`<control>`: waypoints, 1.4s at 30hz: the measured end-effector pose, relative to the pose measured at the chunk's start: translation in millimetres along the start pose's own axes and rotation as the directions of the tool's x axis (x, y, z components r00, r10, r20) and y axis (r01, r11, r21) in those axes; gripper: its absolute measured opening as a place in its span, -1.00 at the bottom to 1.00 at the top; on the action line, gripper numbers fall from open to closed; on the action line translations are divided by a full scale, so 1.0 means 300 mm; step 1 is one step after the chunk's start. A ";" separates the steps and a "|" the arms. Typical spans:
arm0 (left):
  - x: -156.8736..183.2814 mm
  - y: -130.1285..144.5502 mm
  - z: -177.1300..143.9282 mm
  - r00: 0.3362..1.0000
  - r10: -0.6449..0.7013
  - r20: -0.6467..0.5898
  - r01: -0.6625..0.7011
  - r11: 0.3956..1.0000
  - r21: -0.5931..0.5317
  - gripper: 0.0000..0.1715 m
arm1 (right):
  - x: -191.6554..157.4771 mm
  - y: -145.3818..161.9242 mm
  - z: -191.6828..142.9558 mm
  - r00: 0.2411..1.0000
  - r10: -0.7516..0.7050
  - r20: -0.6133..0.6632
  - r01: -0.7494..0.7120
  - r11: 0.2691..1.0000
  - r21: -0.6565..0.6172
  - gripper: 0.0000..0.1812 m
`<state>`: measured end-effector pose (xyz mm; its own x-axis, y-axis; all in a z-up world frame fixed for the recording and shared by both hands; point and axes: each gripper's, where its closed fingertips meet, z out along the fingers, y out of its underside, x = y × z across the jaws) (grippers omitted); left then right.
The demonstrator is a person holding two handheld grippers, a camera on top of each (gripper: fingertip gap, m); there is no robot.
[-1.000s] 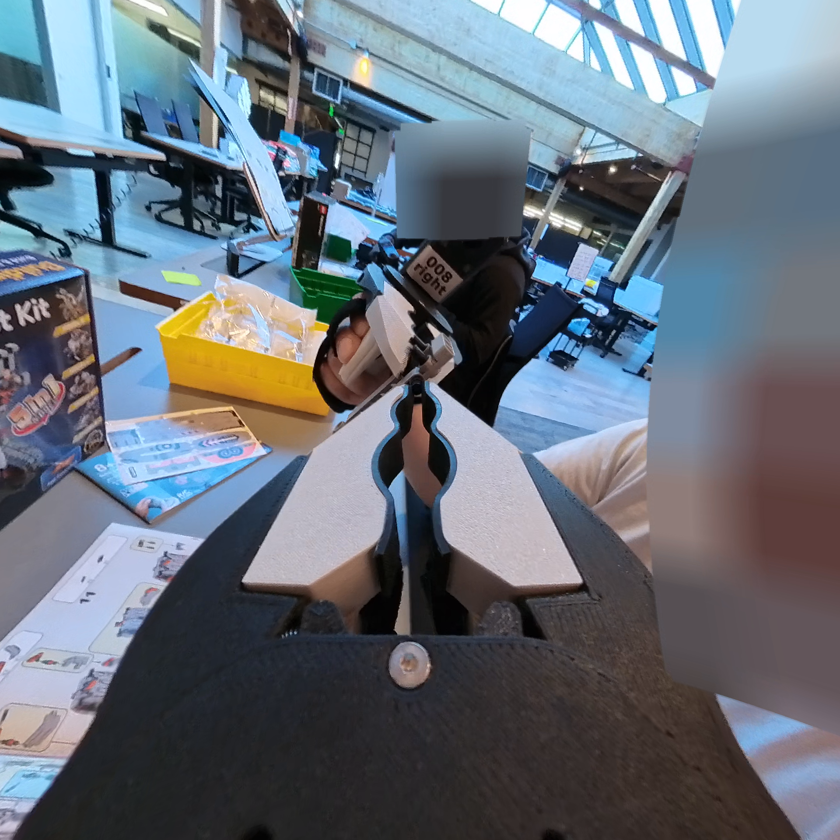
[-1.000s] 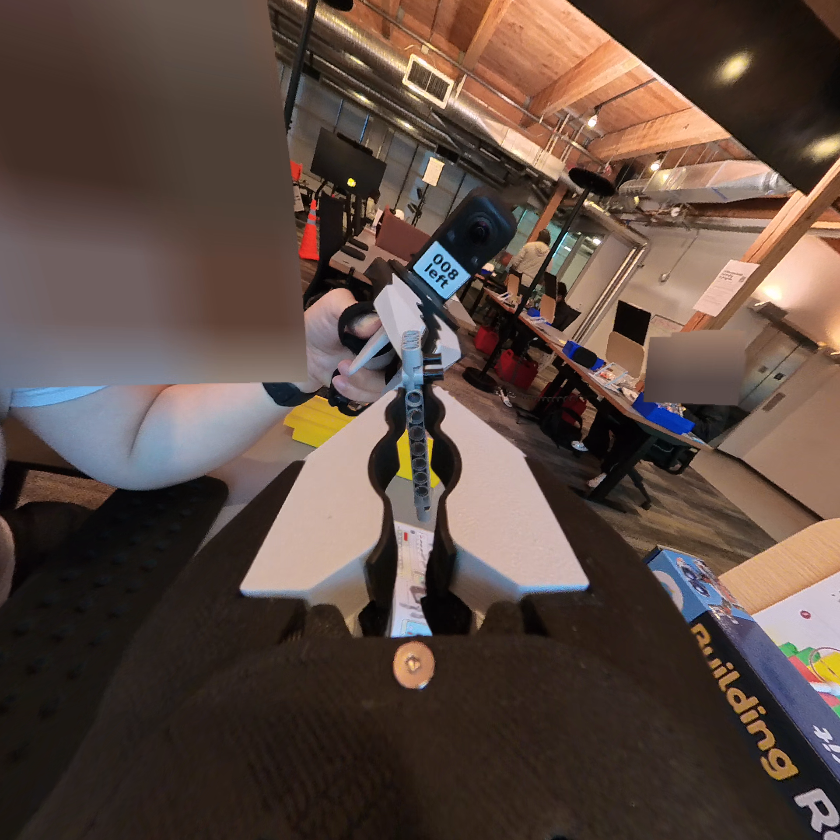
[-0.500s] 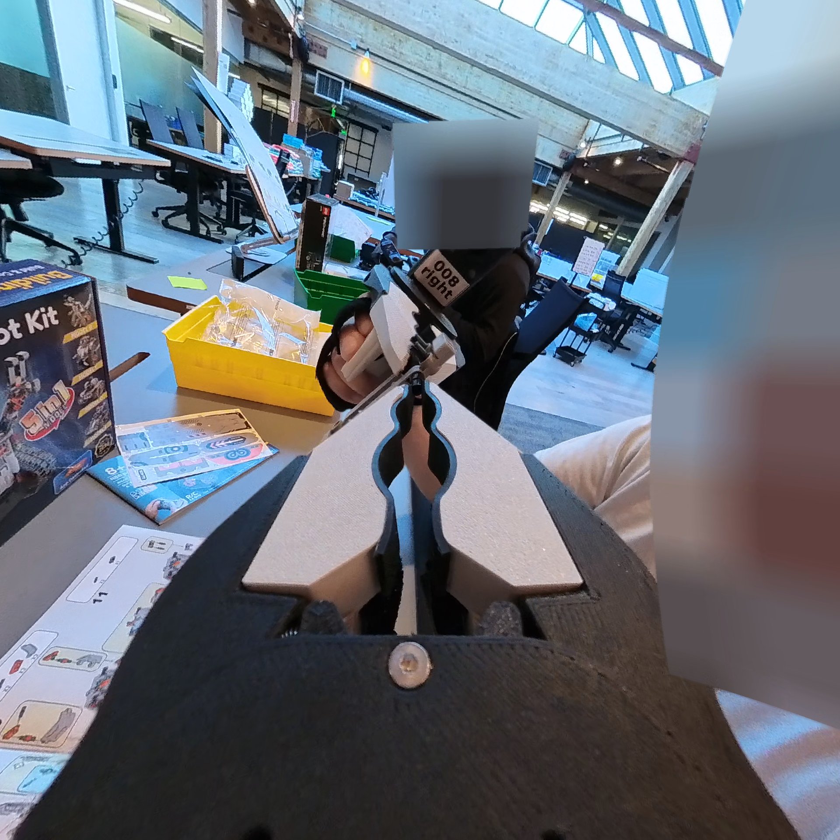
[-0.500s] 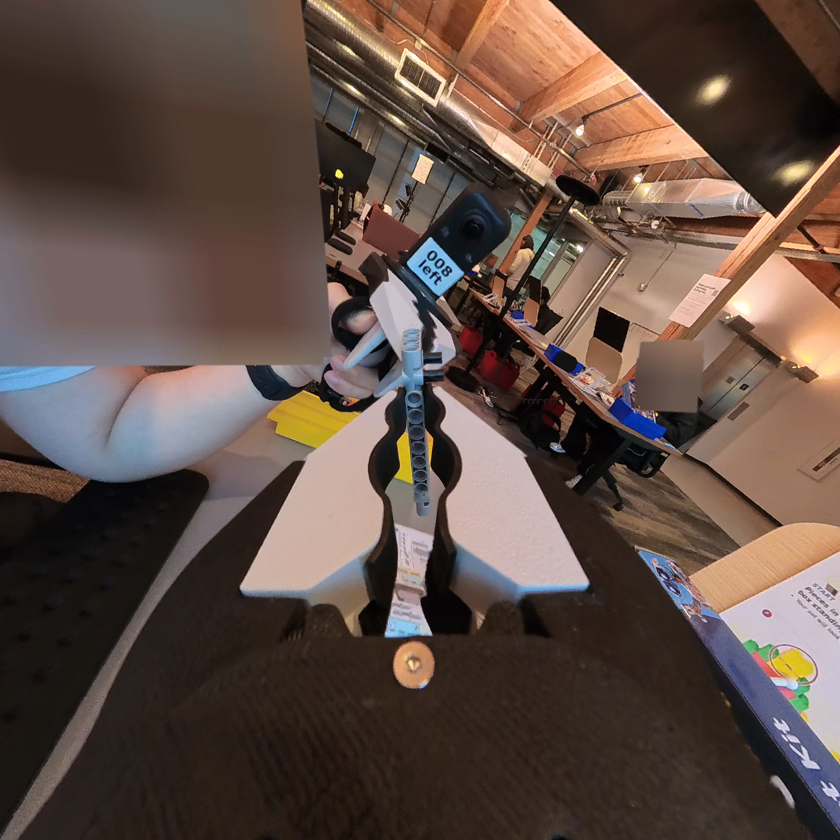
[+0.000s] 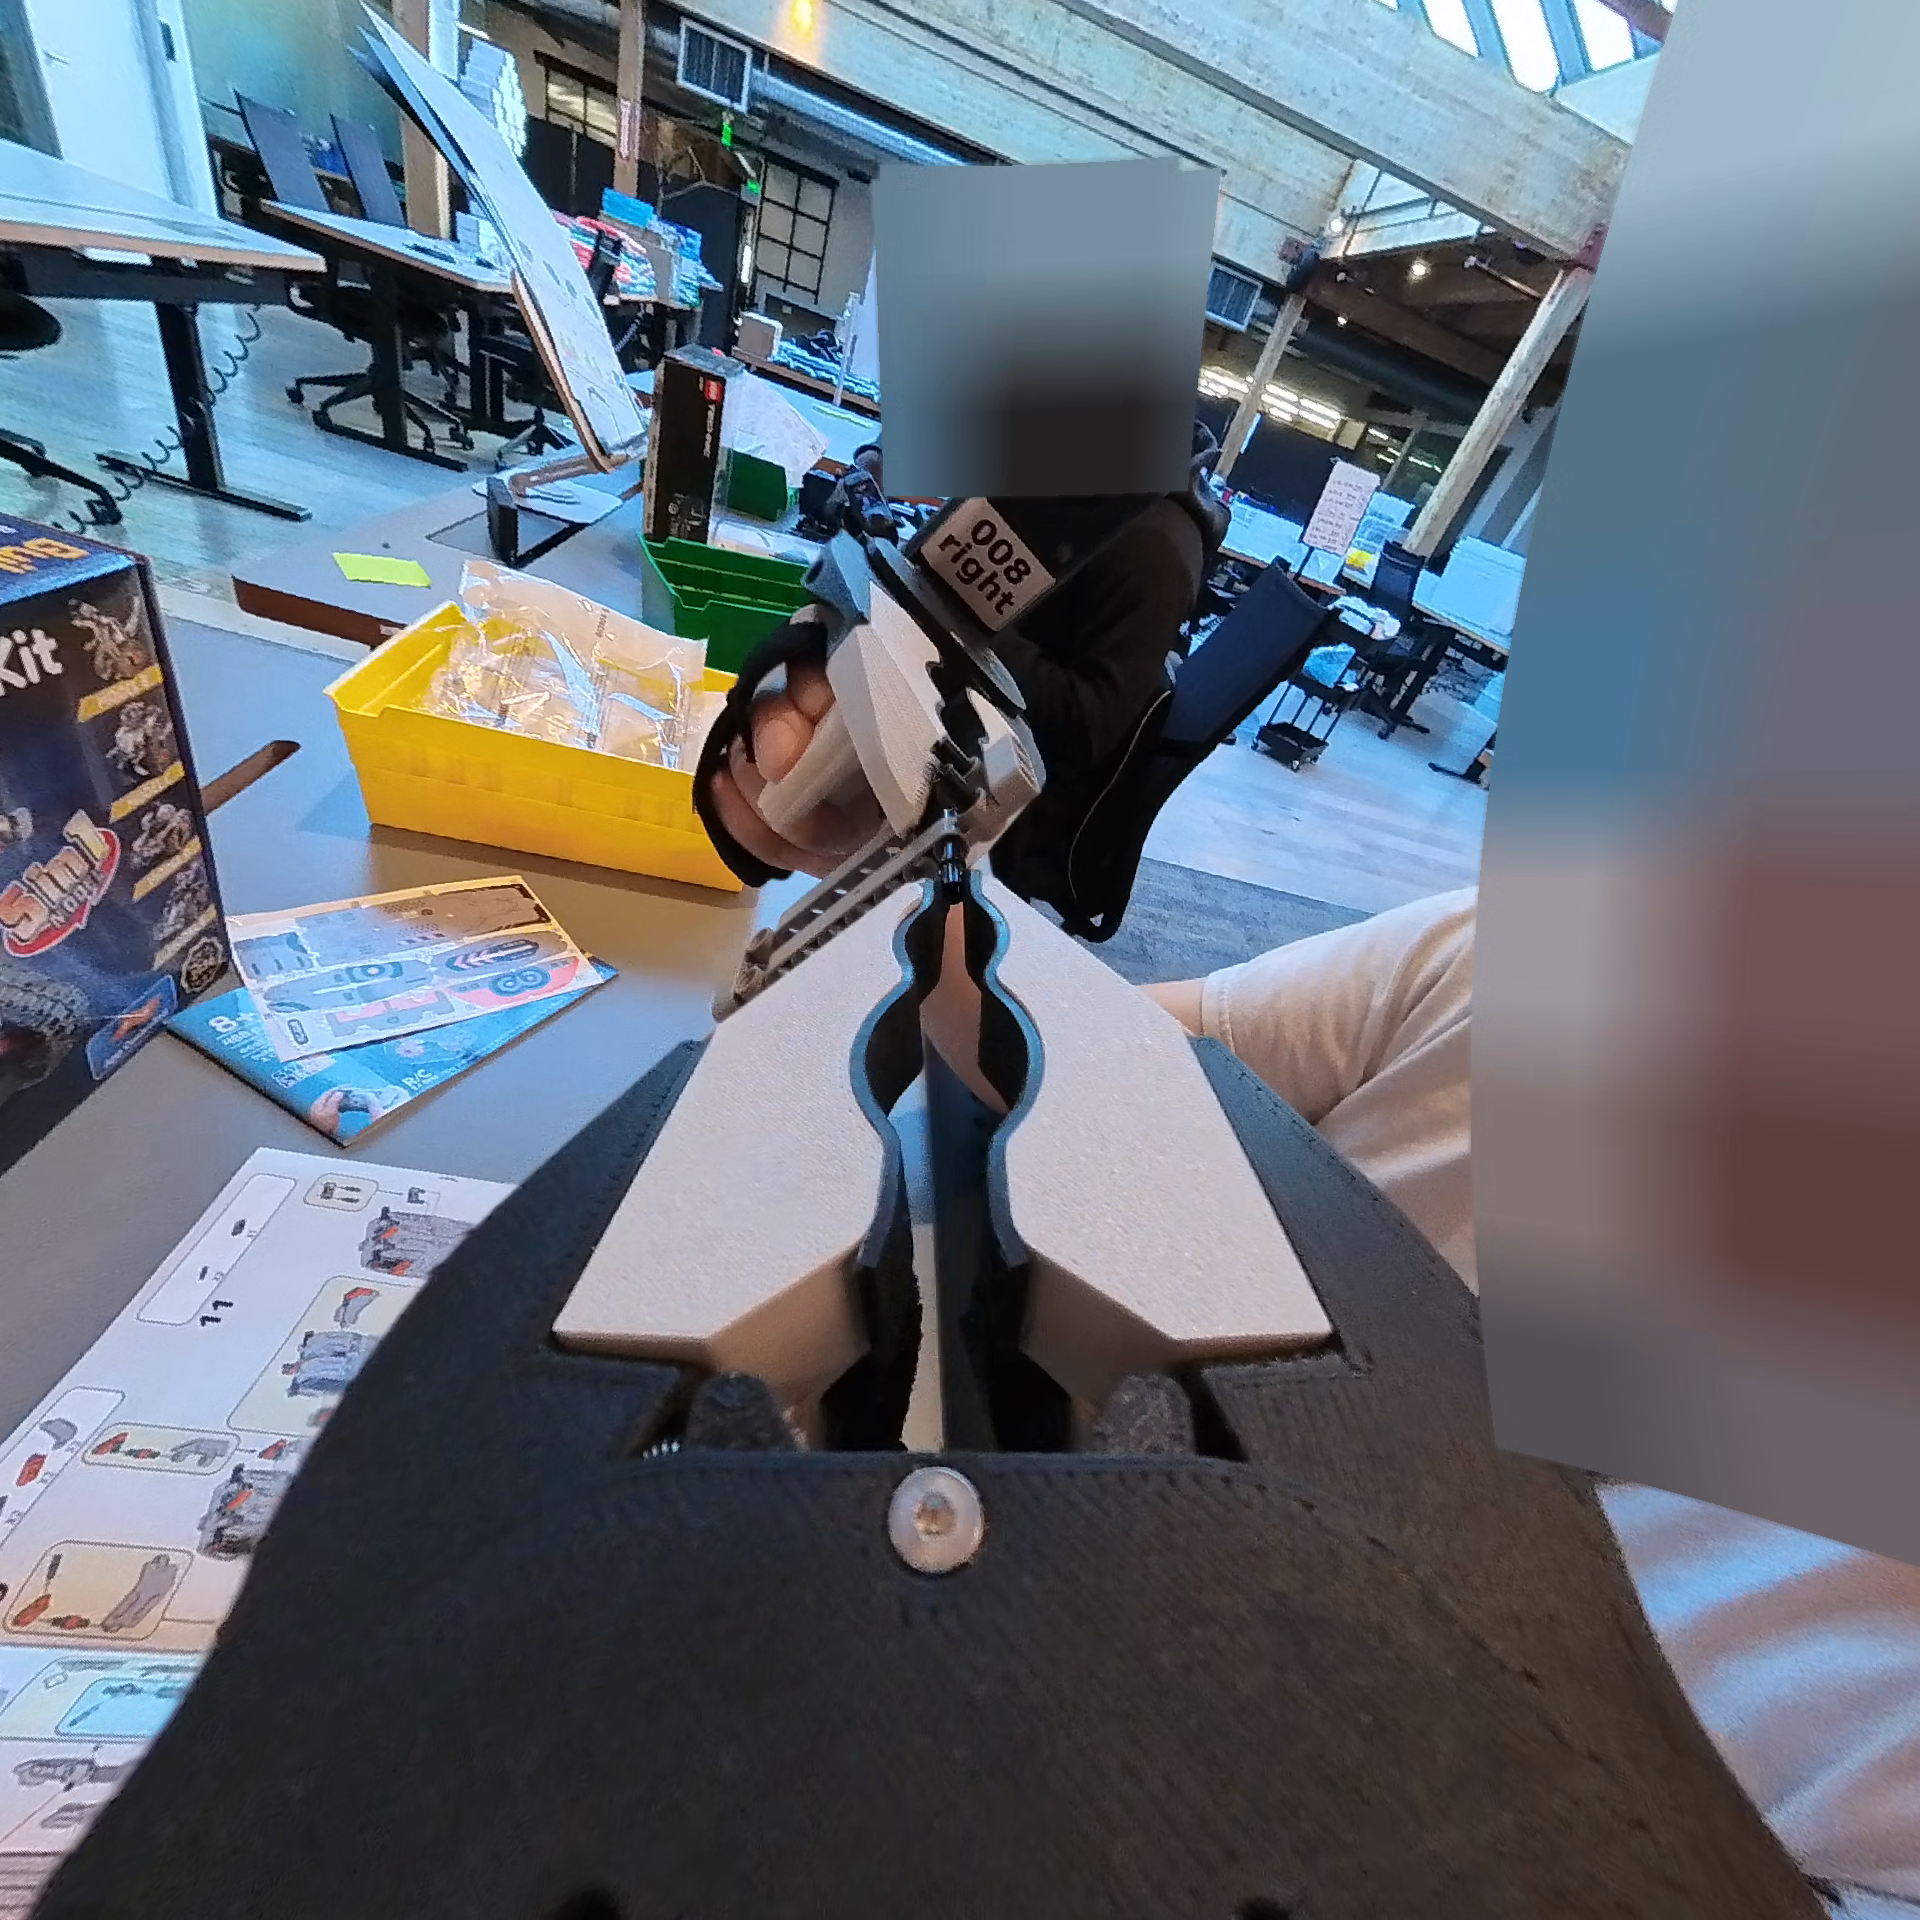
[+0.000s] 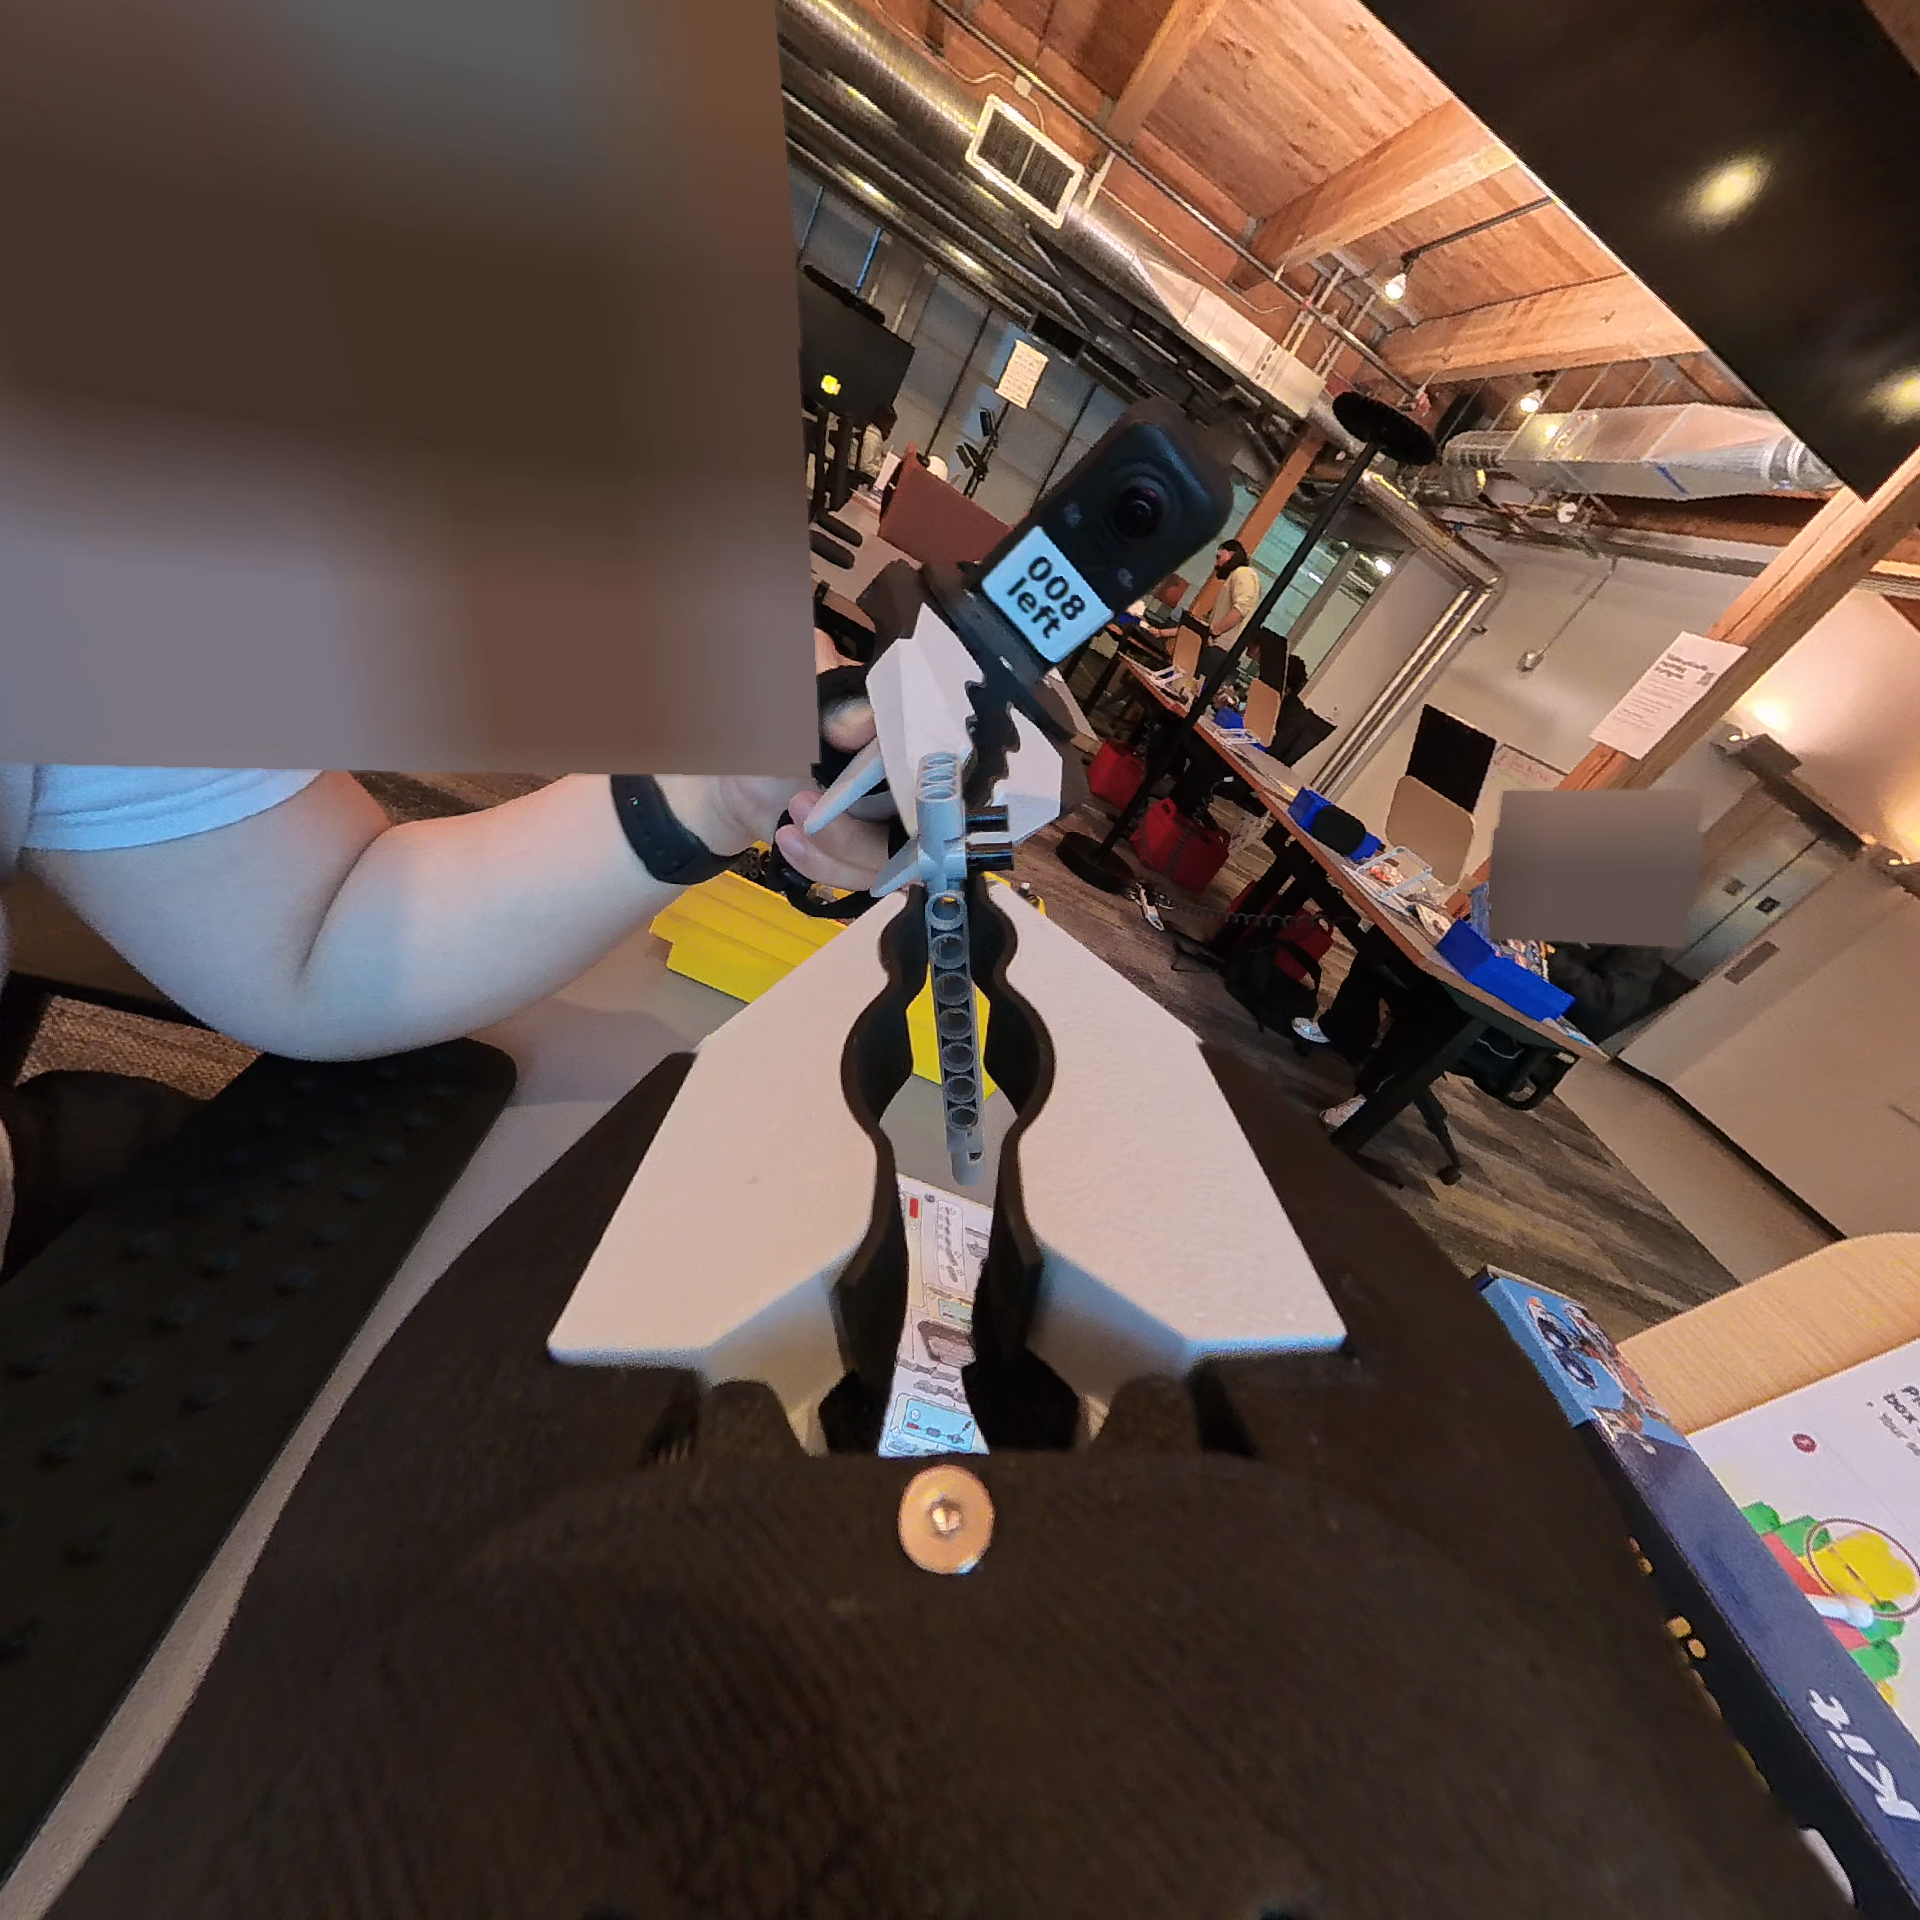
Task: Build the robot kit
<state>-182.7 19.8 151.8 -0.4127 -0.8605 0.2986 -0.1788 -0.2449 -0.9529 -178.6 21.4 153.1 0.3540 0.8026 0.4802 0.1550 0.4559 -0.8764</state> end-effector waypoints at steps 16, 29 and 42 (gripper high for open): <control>0.018 0.038 0.010 0.998 -0.046 -0.041 0.043 0.997 -0.064 -0.99 | -0.040 0.011 -0.007 0.996 -0.073 0.059 0.073 0.997 0.005 -0.93; 0.021 0.049 0.008 0.996 -0.066 -0.065 0.061 0.995 -0.080 -0.99 | -0.048 0.017 -0.003 0.993 -0.095 0.066 0.095 0.995 -0.002 -0.93; 0.015 0.057 0.007 1.000 -0.005 -0.016 0.003 0.994 -0.105 -0.99 | -0.049 0.026 -0.002 0.995 -0.053 0.080 0.055 0.998 -0.020 -0.93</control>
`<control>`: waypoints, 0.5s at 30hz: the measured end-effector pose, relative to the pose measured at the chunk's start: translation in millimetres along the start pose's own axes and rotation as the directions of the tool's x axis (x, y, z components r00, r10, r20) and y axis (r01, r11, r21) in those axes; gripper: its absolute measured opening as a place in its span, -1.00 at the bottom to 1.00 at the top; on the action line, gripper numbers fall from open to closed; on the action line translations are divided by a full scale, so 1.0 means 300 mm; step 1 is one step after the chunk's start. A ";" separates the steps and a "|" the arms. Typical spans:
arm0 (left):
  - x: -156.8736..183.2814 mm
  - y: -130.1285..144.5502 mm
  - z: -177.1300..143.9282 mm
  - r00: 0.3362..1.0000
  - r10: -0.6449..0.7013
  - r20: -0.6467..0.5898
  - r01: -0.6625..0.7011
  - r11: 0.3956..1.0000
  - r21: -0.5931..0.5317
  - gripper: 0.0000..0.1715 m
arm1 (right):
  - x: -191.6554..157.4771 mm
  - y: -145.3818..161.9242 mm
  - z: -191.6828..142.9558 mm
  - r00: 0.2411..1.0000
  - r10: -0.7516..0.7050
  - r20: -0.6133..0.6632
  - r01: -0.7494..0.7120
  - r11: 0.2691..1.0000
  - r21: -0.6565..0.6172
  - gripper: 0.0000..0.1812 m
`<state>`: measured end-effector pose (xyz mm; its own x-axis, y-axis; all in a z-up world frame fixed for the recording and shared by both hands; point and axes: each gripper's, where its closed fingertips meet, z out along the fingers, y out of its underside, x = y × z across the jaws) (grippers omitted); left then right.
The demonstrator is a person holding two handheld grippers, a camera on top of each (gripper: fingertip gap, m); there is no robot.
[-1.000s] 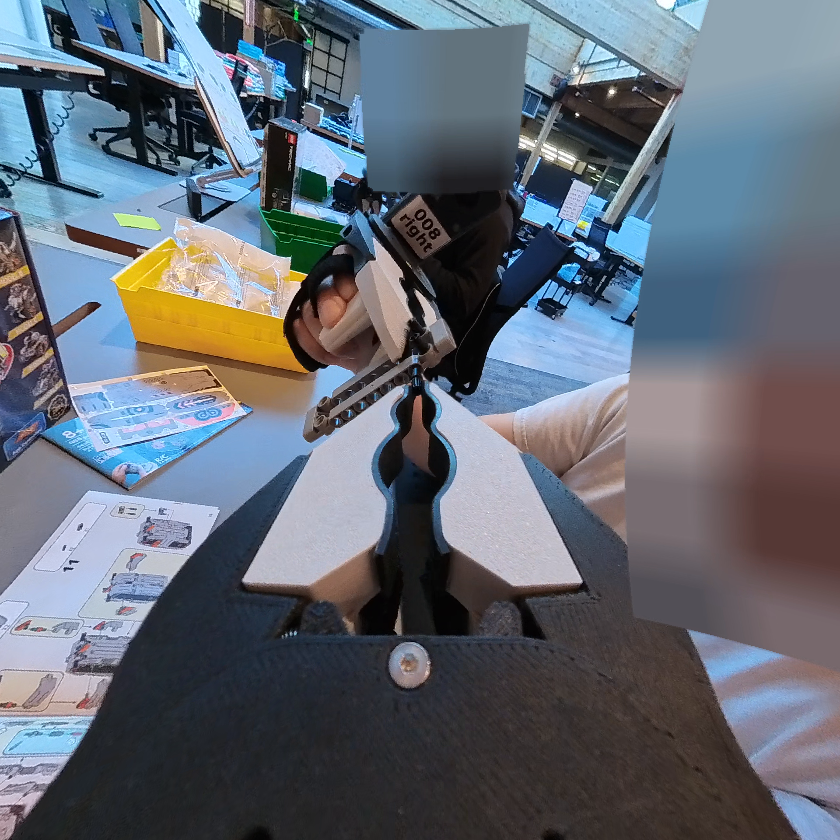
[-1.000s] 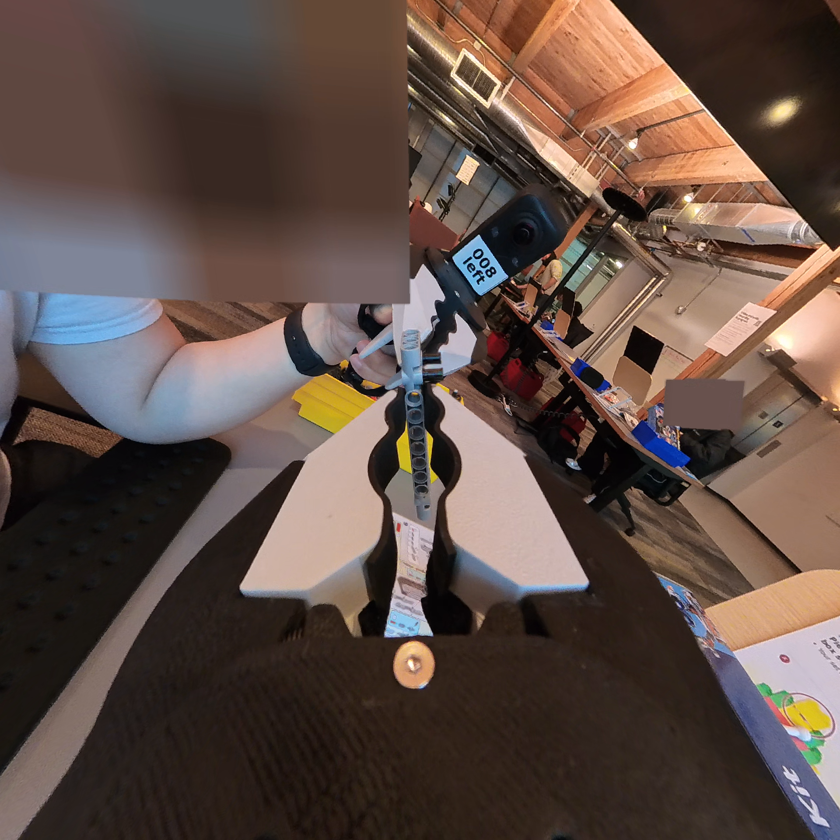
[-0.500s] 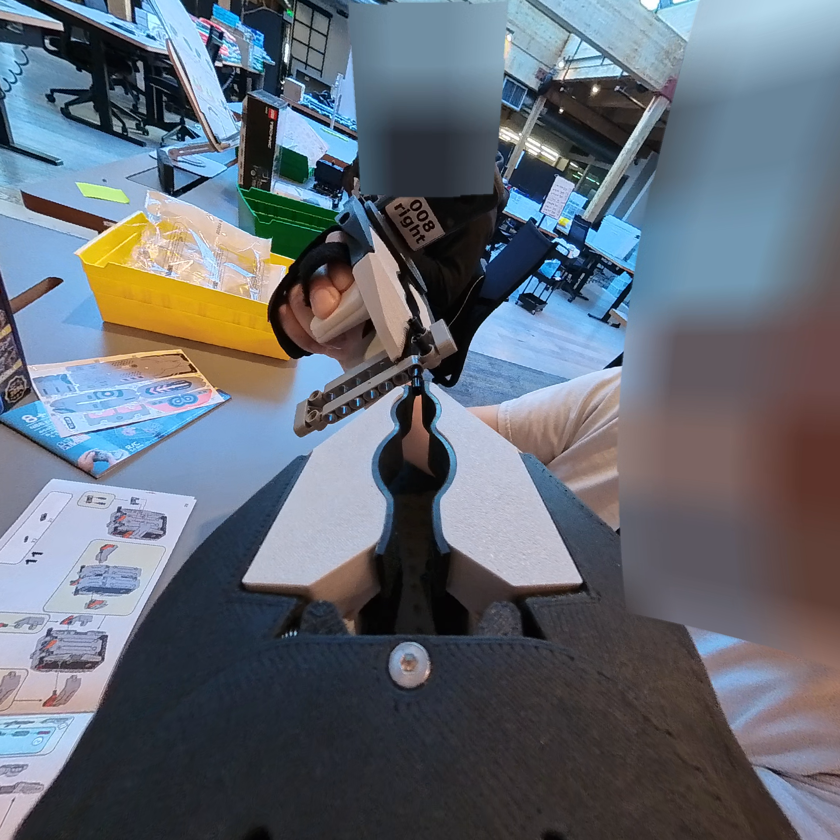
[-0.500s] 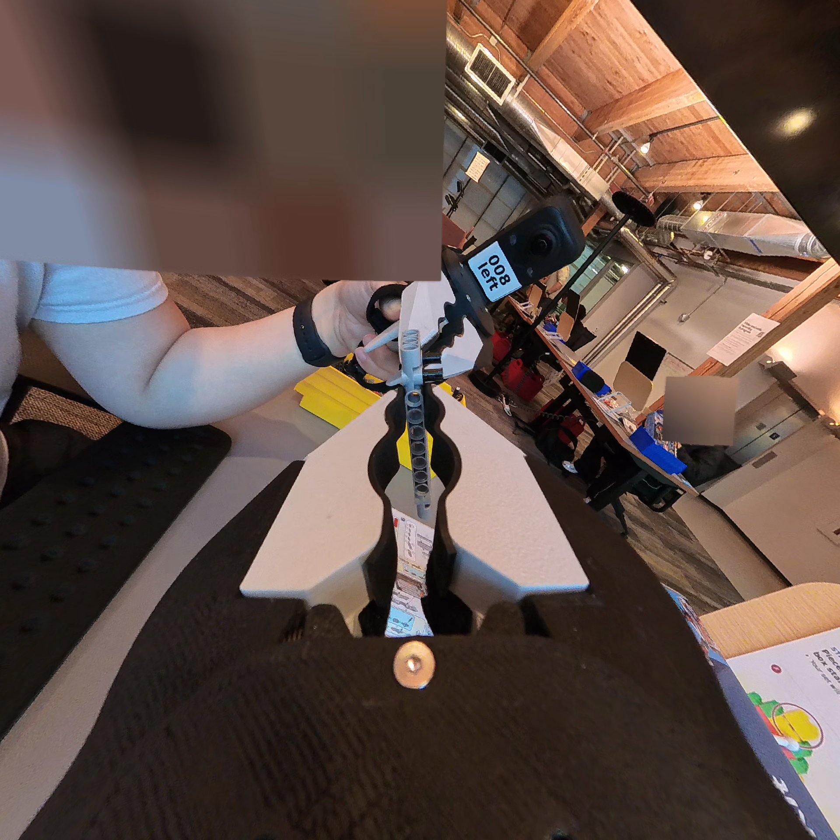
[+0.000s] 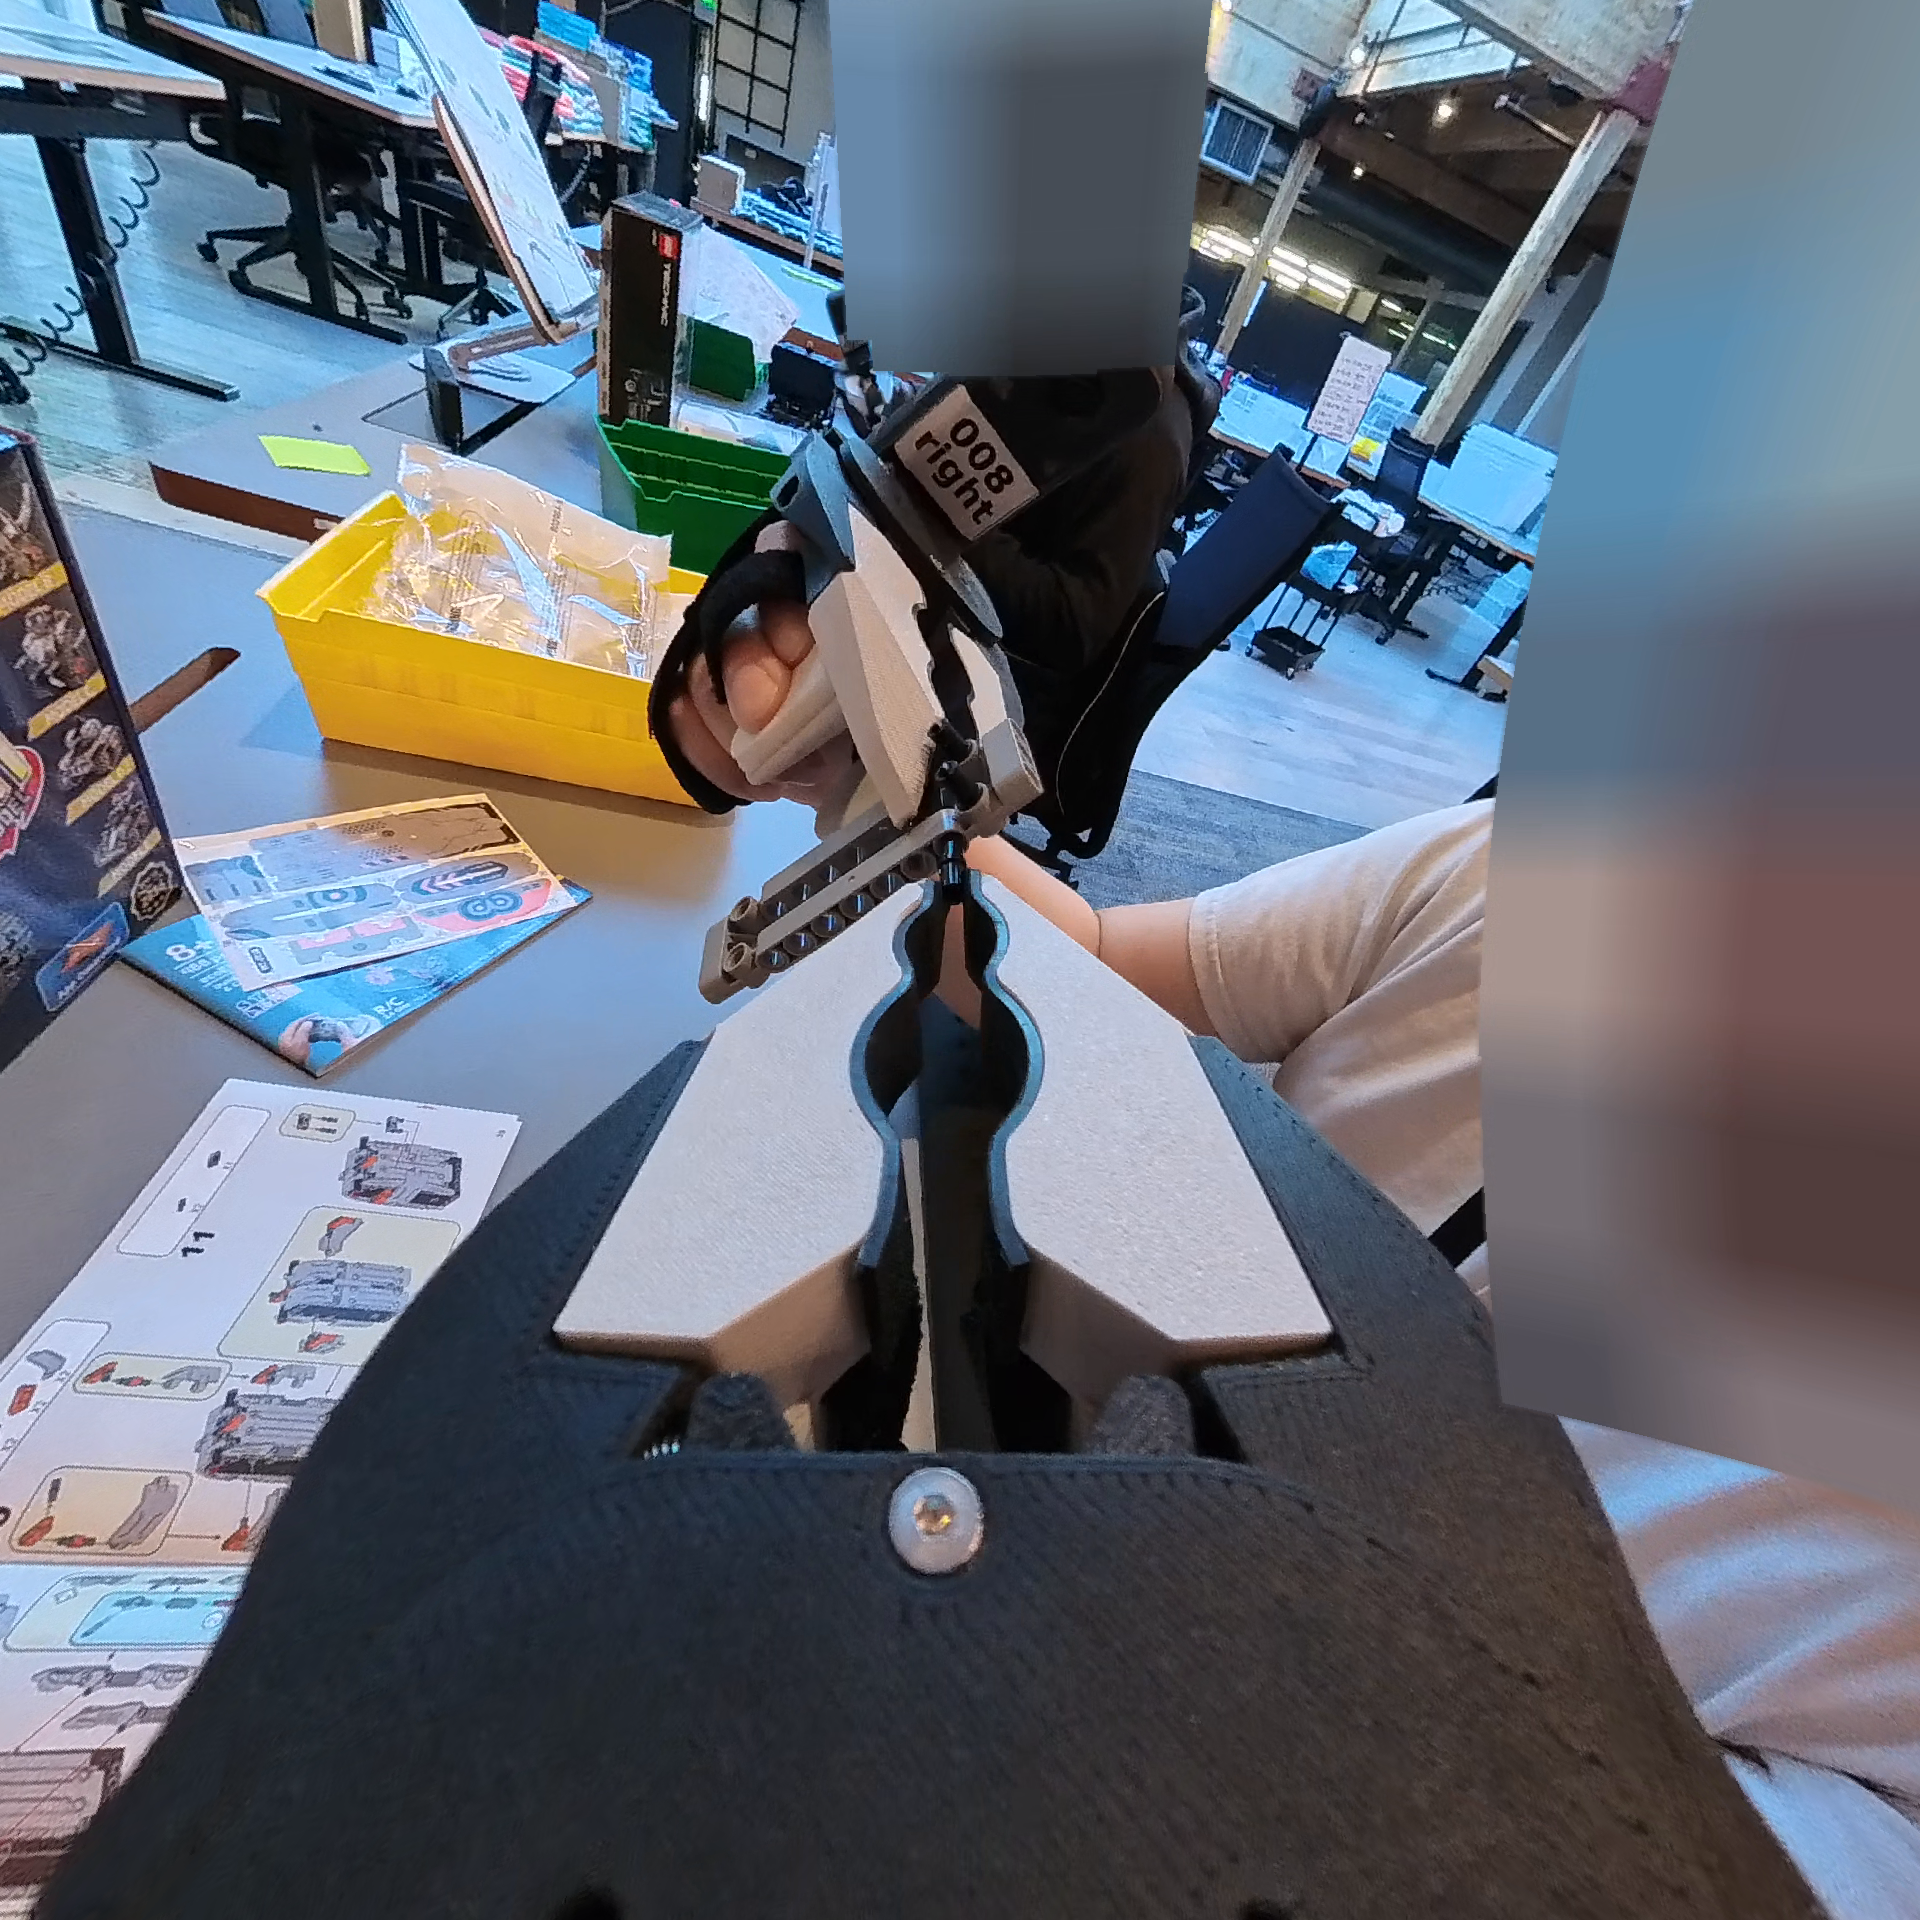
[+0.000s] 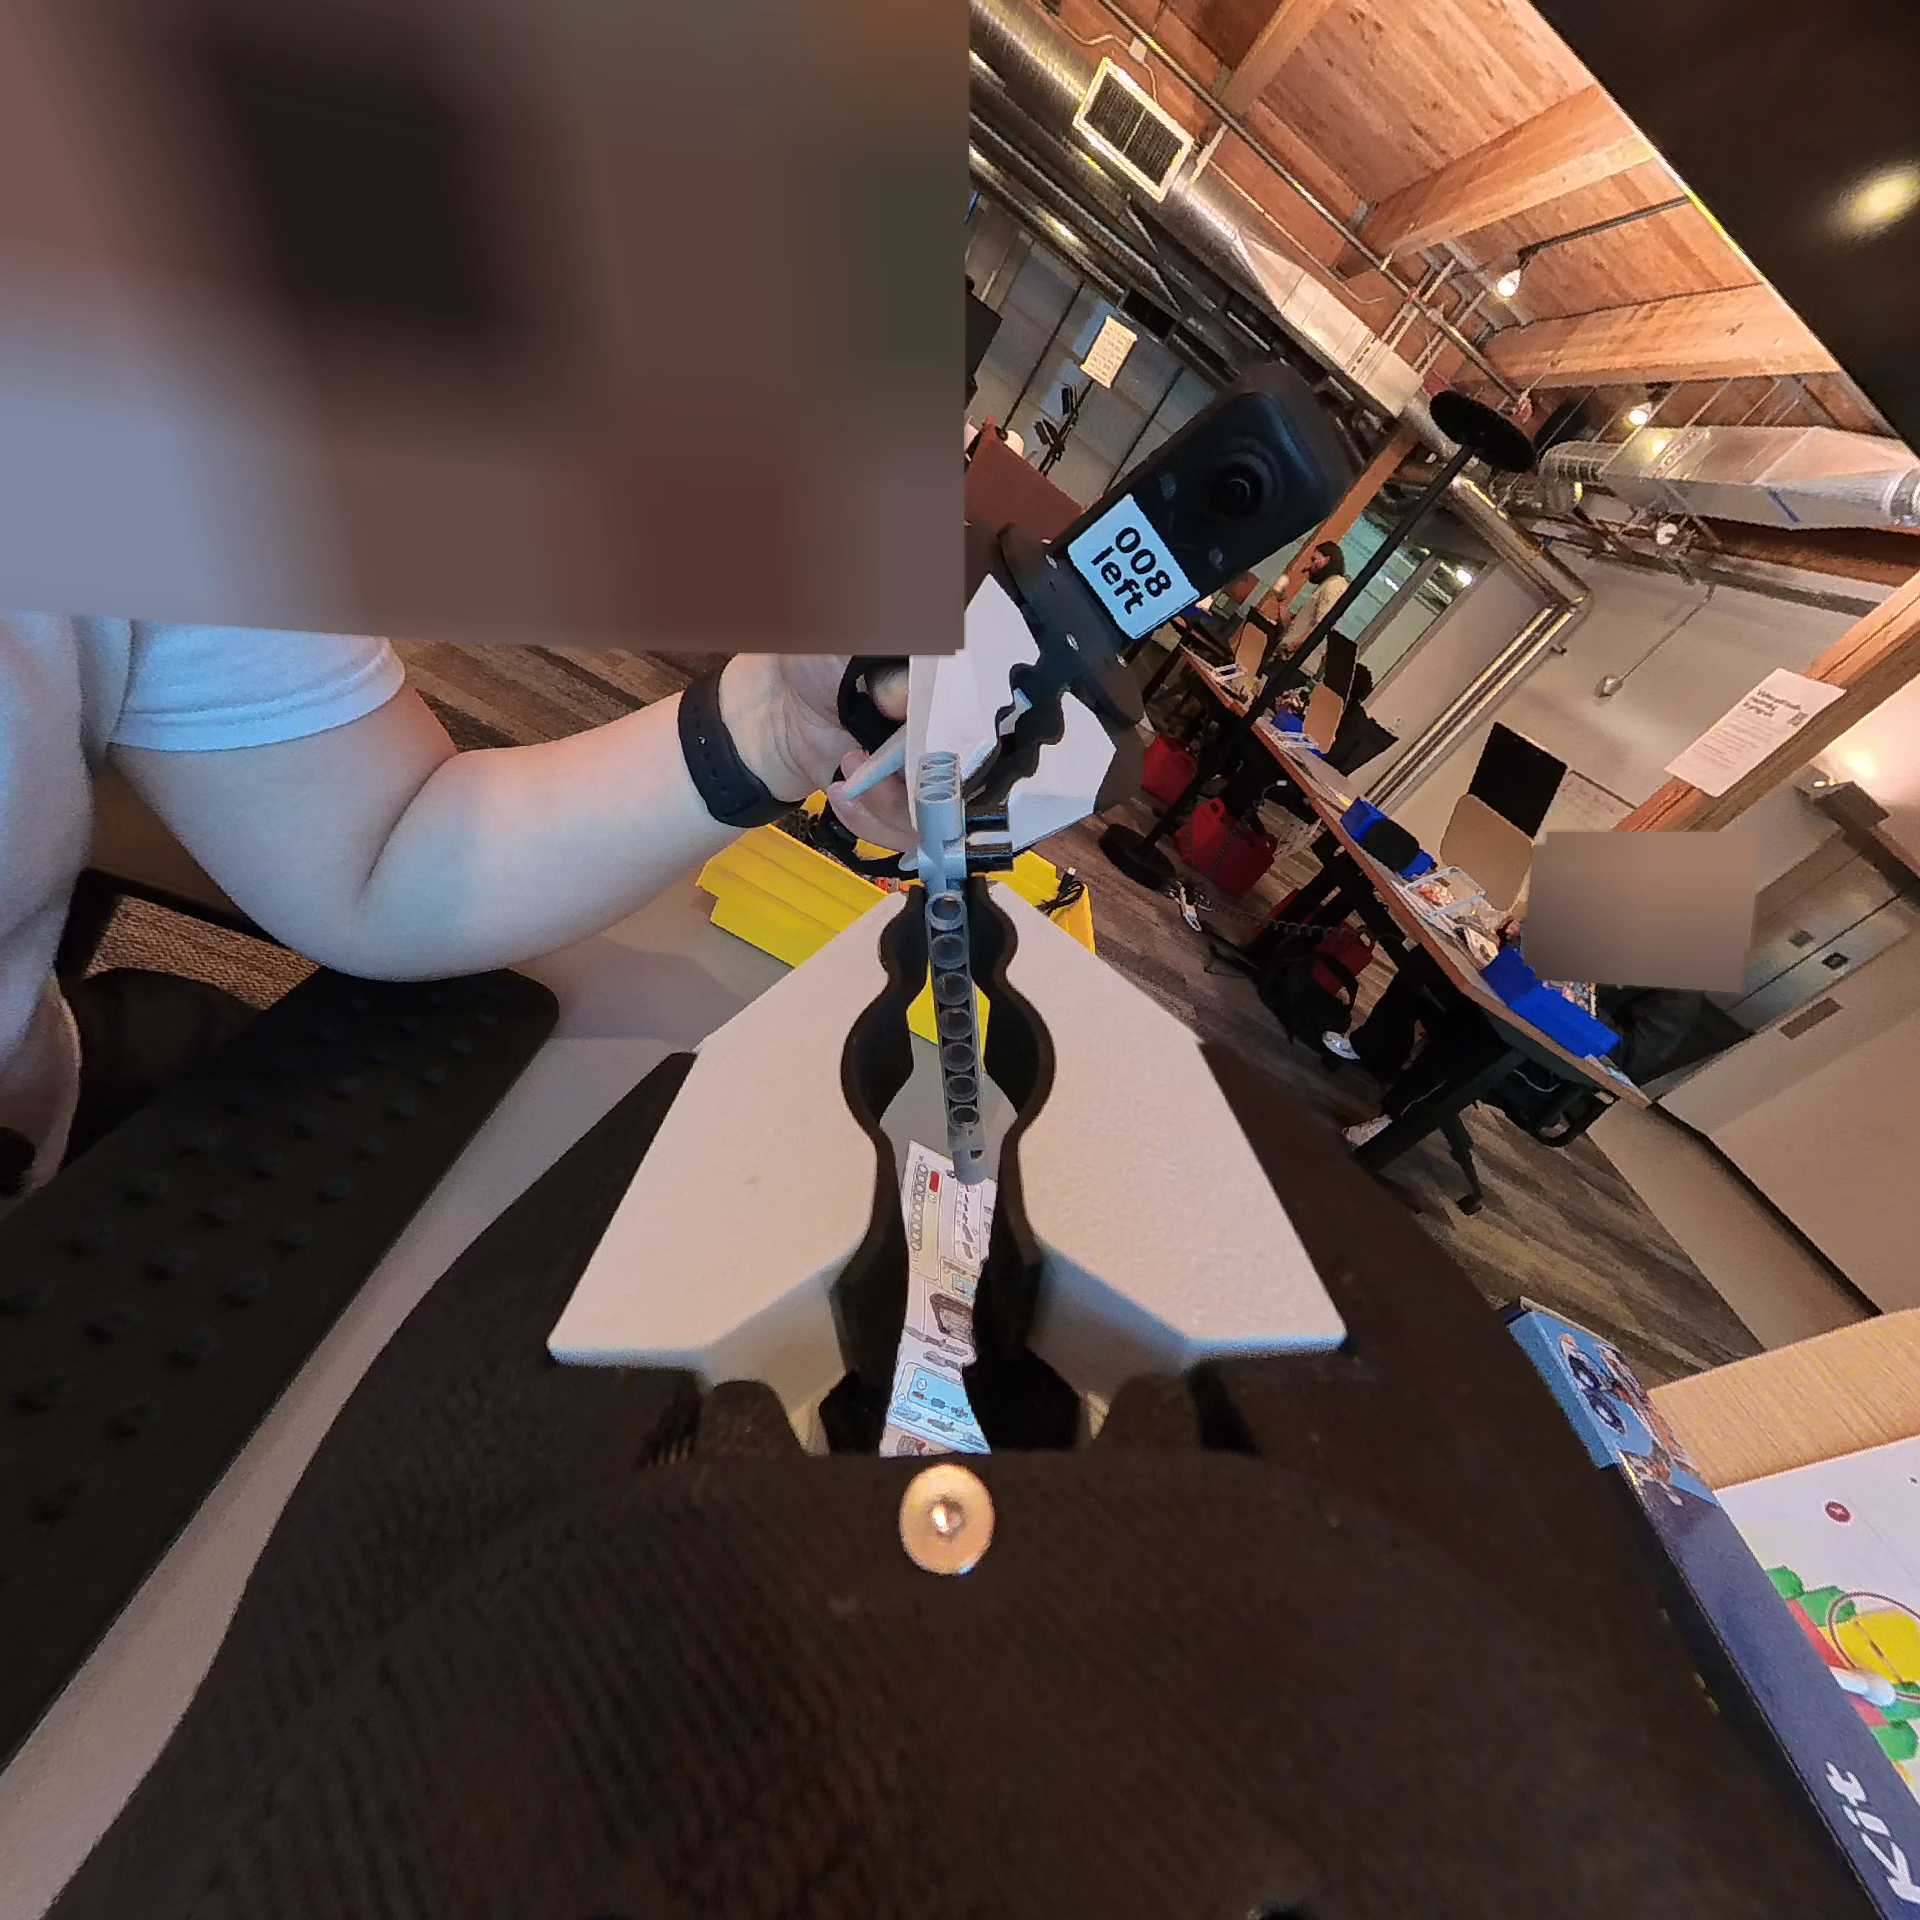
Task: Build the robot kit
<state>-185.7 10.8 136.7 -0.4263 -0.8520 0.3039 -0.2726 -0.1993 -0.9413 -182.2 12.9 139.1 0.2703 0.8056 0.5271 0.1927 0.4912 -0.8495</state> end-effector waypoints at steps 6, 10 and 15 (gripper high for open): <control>0.000 0.001 -0.002 1.000 0.001 0.000 -0.001 1.000 -0.002 -0.99 | -0.001 0.001 0.003 1.000 0.010 0.004 -0.010 1.000 -0.001 -0.93; -0.002 0.004 -0.004 1.000 0.003 0.007 -0.003 1.000 -0.006 -0.99 | -0.001 0.005 0.005 1.000 0.009 0.001 -0.009 1.000 -0.010 -0.93; -0.002 0.007 -0.003 1.000 0.006 0.009 -0.006 1.000 -0.014 -0.99 | -0.006 0.007 0.004 1.000 0.007 0.006 -0.006 1.000 -0.018 -0.93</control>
<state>-186.9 11.2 134.7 -0.4202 -0.8574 0.2972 -0.2820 -0.1878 -0.9408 -183.5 13.0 136.5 0.2655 0.8109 0.5215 0.2075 0.4801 -0.8523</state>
